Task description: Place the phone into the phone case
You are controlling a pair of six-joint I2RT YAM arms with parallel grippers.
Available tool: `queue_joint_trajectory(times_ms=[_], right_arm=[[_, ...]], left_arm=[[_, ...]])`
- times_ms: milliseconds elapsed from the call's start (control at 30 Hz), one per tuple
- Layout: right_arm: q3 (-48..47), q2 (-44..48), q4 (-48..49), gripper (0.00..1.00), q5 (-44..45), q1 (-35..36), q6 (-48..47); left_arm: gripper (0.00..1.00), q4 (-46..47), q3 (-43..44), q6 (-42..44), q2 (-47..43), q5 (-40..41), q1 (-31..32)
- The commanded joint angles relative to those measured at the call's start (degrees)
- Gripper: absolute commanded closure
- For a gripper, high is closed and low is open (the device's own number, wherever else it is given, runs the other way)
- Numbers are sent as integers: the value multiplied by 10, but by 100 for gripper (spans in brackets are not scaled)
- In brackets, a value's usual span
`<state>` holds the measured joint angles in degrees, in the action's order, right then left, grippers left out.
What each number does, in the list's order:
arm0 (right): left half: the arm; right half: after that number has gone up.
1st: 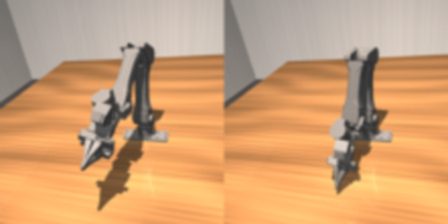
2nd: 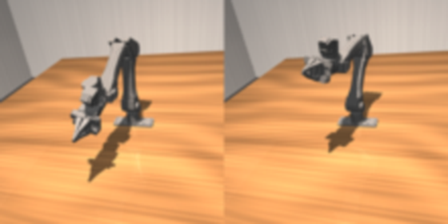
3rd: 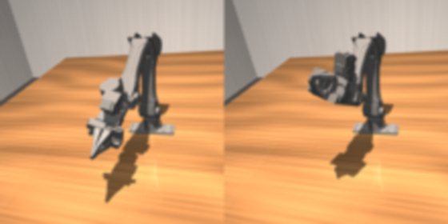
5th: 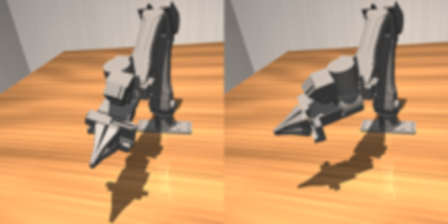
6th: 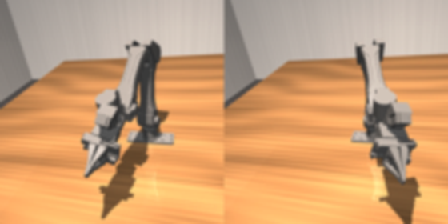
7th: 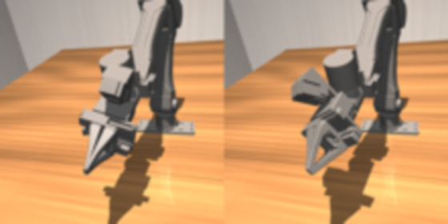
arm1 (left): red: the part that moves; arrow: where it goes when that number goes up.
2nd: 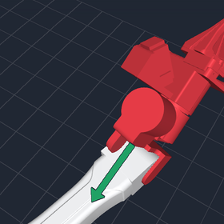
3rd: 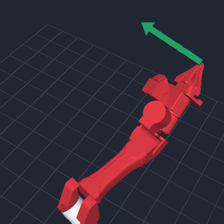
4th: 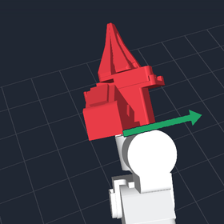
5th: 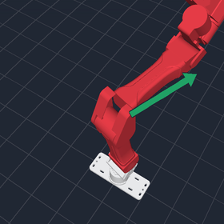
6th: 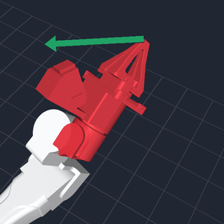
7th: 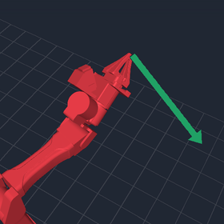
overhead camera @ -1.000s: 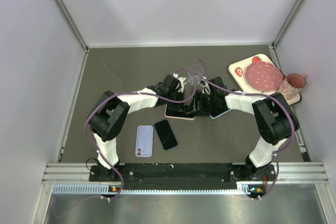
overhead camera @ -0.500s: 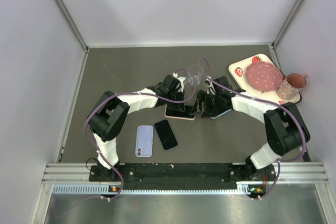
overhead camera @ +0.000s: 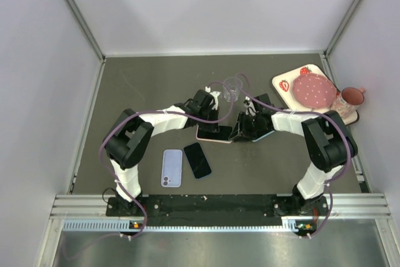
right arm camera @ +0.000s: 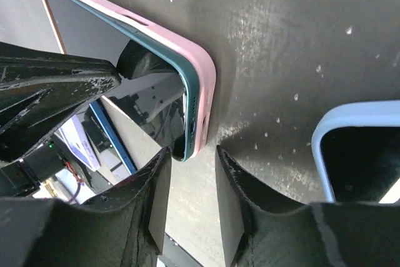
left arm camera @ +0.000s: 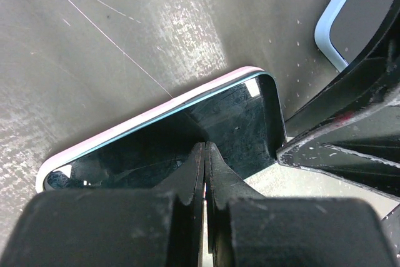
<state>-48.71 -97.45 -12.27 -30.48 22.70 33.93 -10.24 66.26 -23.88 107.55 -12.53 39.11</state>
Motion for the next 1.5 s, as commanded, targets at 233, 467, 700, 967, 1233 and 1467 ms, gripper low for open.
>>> queue_joint_trajectory(times_ms=[233,467,700,967,1233,1467], right_arm=[[0,-50,37,76,8,-3,-6],[0,-75,25,80,33,-2,-11],[-9,-92,2,84,58,-3,-26],[-14,-107,-13,98,83,2,-39],[-36,-104,-55,100,168,36,-61],[-58,-79,-95,100,269,86,-80]], left_arm=[[100,-86,-44,28,42,66,-2],[100,-87,-40,30,43,61,-1],[100,-84,-37,35,45,48,-1],[100,-87,-32,38,43,44,-1],[100,-90,-32,39,35,46,0],[100,-91,-31,39,35,47,0]])
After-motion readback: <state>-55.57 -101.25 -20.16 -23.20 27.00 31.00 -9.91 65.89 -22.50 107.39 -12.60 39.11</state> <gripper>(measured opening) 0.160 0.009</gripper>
